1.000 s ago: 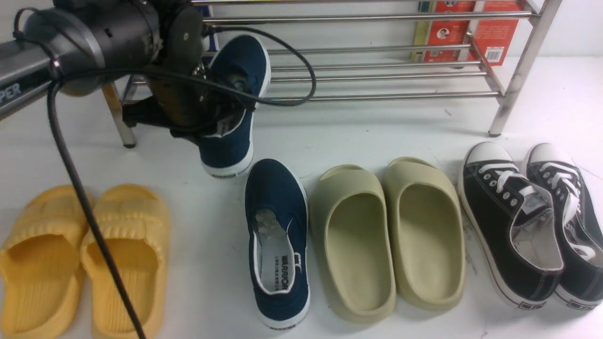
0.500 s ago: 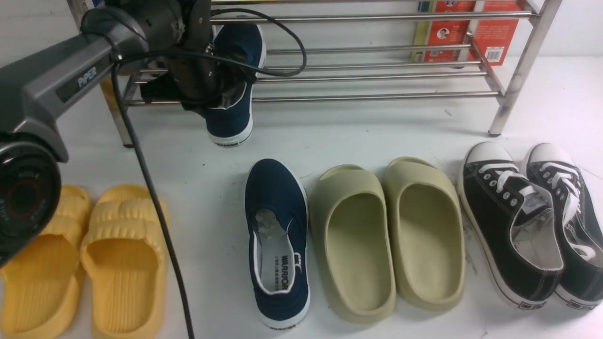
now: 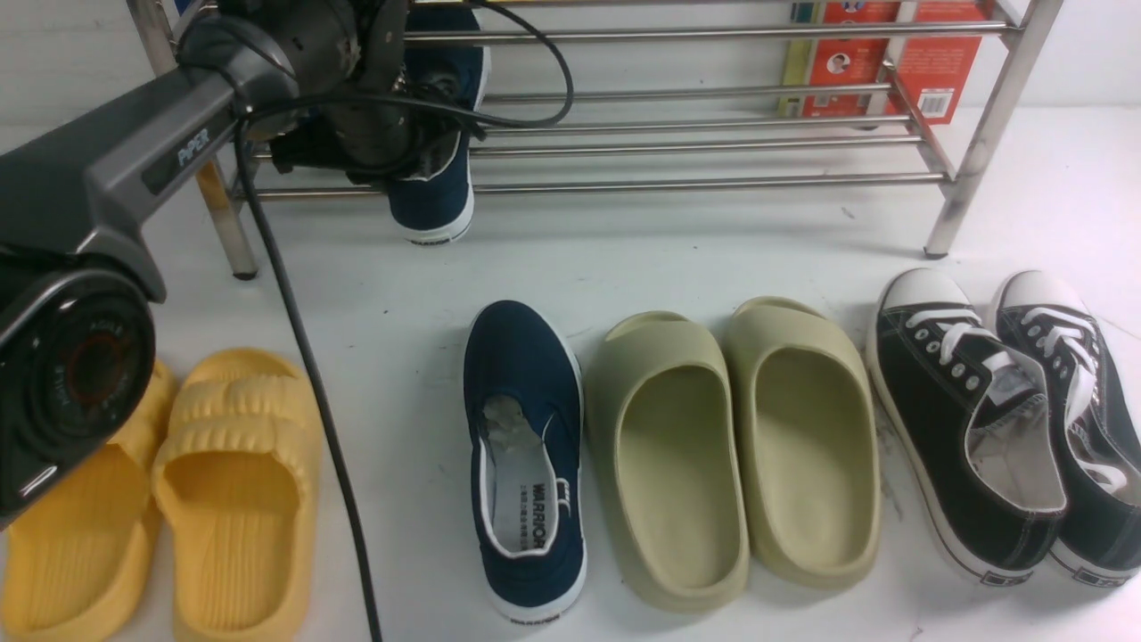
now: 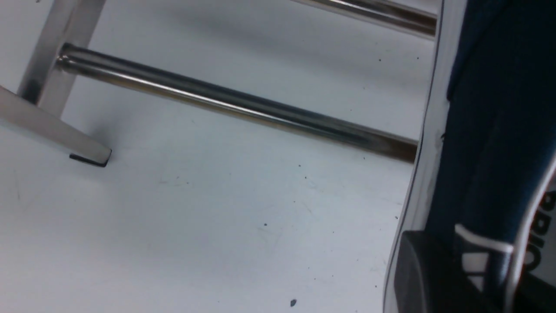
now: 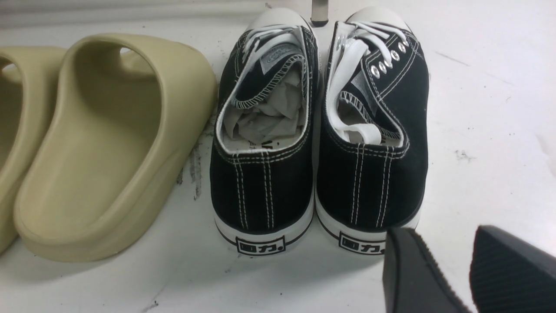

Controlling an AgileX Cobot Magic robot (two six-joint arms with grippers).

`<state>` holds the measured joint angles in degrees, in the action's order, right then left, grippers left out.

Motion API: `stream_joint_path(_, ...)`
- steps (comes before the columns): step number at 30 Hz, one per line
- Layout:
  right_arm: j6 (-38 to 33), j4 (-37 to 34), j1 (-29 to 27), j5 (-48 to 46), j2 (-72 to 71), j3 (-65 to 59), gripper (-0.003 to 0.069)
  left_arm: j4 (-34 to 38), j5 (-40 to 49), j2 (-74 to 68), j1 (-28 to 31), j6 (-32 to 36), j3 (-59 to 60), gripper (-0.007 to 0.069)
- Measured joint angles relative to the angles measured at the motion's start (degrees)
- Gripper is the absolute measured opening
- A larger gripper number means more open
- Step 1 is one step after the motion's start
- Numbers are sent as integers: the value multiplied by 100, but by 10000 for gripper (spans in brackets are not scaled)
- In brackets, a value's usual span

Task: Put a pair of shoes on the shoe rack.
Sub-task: Use the left arm to put a shoe into the shoe rack, then use the left arm to grab the shoe closest to it

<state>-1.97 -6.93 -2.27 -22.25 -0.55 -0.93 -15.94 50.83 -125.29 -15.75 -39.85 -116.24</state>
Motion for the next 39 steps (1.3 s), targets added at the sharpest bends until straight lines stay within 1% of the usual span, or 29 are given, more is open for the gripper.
stream_joint_path(3,0,0,0,0,0,0,246,-5,-89,-44,0,-20,0,22)
stream_joint_path(6,0,0,0,0,0,0,246,-5,-121,-50,0,-27,0,55)
stream_joint_path(9,0,0,0,0,0,0,246,-7,-201,-50,0,-27,0,107)
stream_joint_path(10,0,0,0,0,0,0,246,-7,-201,-50,0,-27,0,111)
stream_joint_path(15,0,0,0,0,0,0,246,-26,-393,0,0,-41,-47,218)
stream_joint_path(18,0,0,0,0,0,0,246,-33,-435,79,0,-41,-52,256)
stream_joint_path(22,0,0,0,0,0,0,246,-20,-420,240,0,-43,-57,271)
stream_joint_path(24,0,0,0,0,0,0,246,56,-237,417,-6,-49,-64,272)
stream_joint_path(27,0,0,0,0,0,0,246,247,158,580,-6,88,-64,262)
stream_joint_path(29,0,0,0,0,0,0,246,652,826,790,-6,545,-64,214)
stream_joint_path(31,0,0,0,0,0,0,246,875,1067,904,-6,772,-42,191)
stream_joint_path(32,0,0,0,0,0,0,246,1164,1378,1105,-6,1040,115,144)
stream_joint_path(33,0,0,0,0,0,0,246,1230,1400,1166,-6,1098,143,139)
stream_joint_path(35,0,0,0,0,0,0,246,1480,1455,1498,-6,1306,512,87)
stream_joint_path(36,0,0,0,0,0,0,246,1594,1391,1811,-33,1420,980,55)
stream_joint_path(38,0,0,0,0,0,0,246,1640,1260,2158,-98,1487,1487,27)
stream_joint_path(39,0,0,0,0,0,0,246,1594,1016,2644,-270,1508,2139,3)
